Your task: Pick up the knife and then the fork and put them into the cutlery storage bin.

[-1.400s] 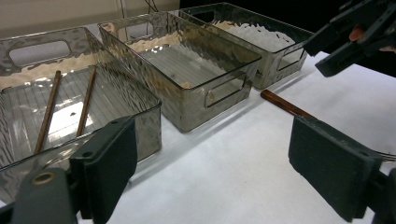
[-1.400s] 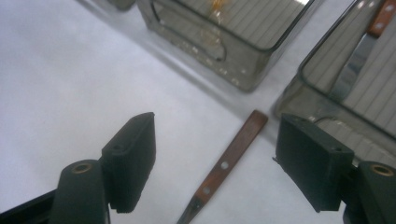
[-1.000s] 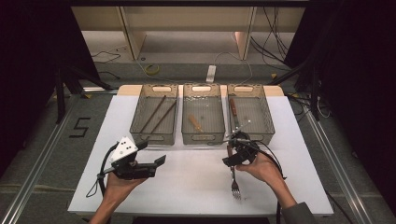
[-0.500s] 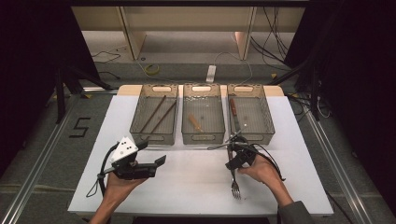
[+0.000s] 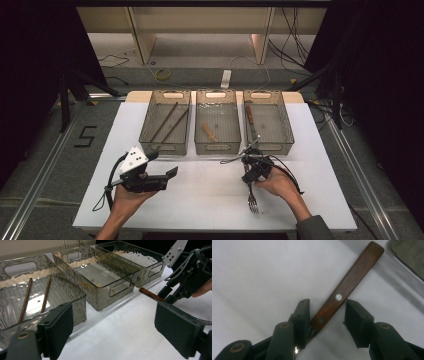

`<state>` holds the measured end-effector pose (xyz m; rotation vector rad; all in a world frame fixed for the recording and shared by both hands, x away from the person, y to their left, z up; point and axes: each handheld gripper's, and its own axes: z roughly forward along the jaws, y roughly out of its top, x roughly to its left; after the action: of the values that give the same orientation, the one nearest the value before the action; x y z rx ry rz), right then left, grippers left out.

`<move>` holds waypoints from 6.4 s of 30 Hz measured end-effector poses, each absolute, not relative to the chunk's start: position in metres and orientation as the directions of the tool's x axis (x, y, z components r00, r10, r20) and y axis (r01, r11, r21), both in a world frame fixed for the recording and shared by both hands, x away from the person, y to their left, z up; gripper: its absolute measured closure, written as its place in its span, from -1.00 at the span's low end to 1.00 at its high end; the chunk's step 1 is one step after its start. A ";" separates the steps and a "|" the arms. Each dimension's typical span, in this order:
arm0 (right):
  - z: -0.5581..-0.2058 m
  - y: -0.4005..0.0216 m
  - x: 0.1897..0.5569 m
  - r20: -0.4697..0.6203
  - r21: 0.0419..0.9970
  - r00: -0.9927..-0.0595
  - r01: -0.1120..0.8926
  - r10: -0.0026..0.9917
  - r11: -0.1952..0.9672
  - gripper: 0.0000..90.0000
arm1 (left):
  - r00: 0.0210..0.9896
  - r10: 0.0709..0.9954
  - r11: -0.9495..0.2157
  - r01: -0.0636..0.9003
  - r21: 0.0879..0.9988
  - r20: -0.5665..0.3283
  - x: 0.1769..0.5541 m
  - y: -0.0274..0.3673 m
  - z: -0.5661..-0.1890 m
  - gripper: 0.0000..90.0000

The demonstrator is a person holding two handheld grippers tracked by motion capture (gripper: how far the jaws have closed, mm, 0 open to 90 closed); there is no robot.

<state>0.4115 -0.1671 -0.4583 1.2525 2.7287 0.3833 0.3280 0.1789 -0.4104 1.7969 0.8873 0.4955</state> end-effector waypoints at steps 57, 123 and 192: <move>-0.438 -0.173 0.408 0.057 0.364 -0.707 0.672 0.705 0.645 0.72 | 0.640 0.765 -0.200 0.339 0.919 -0.070 0.328 0.180 -0.410 -0.66; -0.451 -0.145 0.406 -0.071 0.210 -0.778 0.600 0.624 0.772 0.72 | 0.641 0.764 -0.200 0.344 0.917 -0.075 0.329 0.180 -0.411 -0.66; -0.318 -0.238 0.529 0.039 0.657 -0.463 0.679 0.885 0.326 0.72 | 0.634 0.769 -0.187 0.346 0.919 -0.082 0.329 0.181 -0.410 -0.66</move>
<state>0.5293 -0.2377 -0.3179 1.3971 2.2698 0.8827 0.3286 0.1808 -0.4103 1.7838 0.9019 0.4928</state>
